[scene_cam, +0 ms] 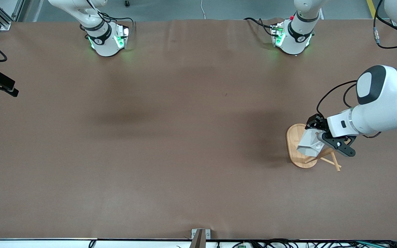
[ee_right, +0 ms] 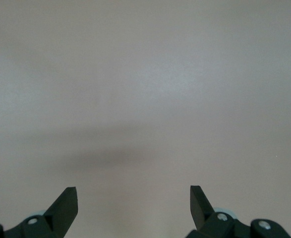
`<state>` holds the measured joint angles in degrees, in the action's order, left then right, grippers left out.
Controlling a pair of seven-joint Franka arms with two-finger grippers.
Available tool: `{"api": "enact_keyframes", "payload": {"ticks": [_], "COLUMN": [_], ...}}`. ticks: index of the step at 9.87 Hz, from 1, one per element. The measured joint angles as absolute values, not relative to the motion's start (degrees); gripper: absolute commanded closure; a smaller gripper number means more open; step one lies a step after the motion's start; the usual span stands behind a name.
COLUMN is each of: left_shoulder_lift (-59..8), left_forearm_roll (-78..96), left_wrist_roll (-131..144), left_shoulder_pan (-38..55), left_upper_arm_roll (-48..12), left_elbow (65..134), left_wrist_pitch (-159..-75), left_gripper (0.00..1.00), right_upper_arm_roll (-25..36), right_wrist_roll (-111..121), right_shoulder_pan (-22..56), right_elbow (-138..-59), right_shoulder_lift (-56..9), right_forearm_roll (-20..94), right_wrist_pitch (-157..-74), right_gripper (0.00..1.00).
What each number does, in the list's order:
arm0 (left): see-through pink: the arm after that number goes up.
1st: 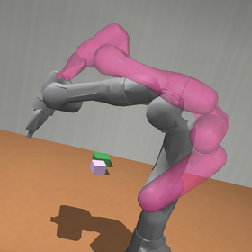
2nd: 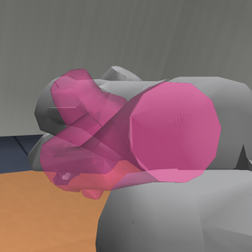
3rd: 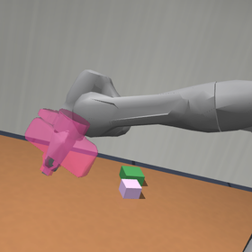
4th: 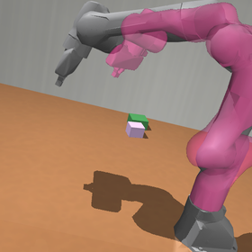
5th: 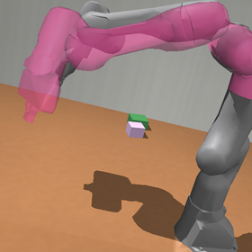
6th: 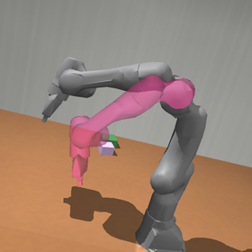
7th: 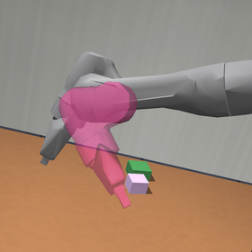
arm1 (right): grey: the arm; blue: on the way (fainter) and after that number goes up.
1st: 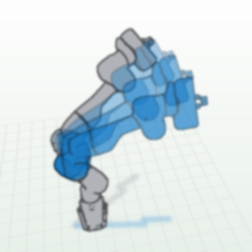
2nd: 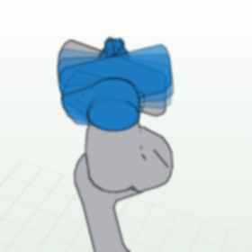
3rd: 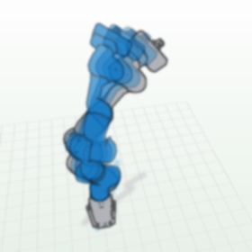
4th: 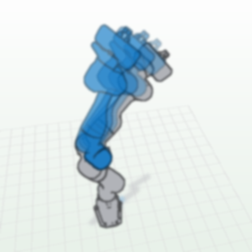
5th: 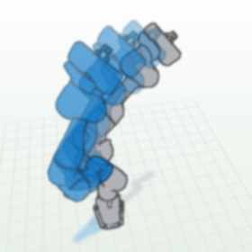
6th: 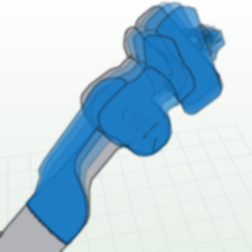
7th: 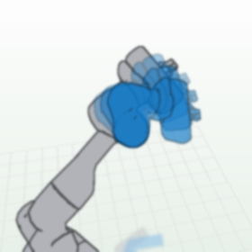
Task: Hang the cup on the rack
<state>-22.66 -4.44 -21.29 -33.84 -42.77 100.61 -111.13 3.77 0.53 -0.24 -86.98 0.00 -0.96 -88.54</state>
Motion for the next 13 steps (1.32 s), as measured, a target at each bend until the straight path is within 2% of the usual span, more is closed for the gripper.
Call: {"api": "enact_keyframes", "payload": {"ticks": [1, 6, 8, 10, 13], "left_shoulder_lift": [-23.05, -23.21, -22.16, -19.23, -13.94], "left_forearm_roll": [-4.44, -4.45, -4.46, -4.54, -4.55], "left_wrist_roll": [-21.29, -19.06, -14.32, -8.56, -6.07], "left_shoulder_pan": [-33.85, -33.81, -33.73, -33.45, -33.43], "left_upper_arm_roll": [-42.45, -42.26, -43.29, -45.09, -44.94], "left_elbow": [100.12, 96.49, 92.74, 89.87, 88.68], "left_wrist_pitch": [-111.13, -110.54, -106.65, -103.18, -102.28], "left_gripper": [0.0, 0.0, 0.0, 0.0, 0.0], "right_upper_arm_roll": [3.78, 3.8, 3.86, 4.01, 4.13], "right_wrist_roll": [0.53, 0.52, 0.52, 0.44, 0.39], "right_shoulder_pan": [-0.26, -0.26, -0.28, -0.38, -0.4], "right_elbow": [-86.98, -86.91, -86.9, -86.89, -86.89], "right_shoulder_lift": [0.0, 0.0, 0.0, -0.01, -0.18], "right_forearm_roll": [-0.95, -0.93, -0.93, -0.93, -0.93], "right_wrist_pitch": [-88.54, -88.54, -88.54, -88.61, -88.58], "right_gripper": [0.0, 0.0, 0.0, 0.0, 0.0]}}
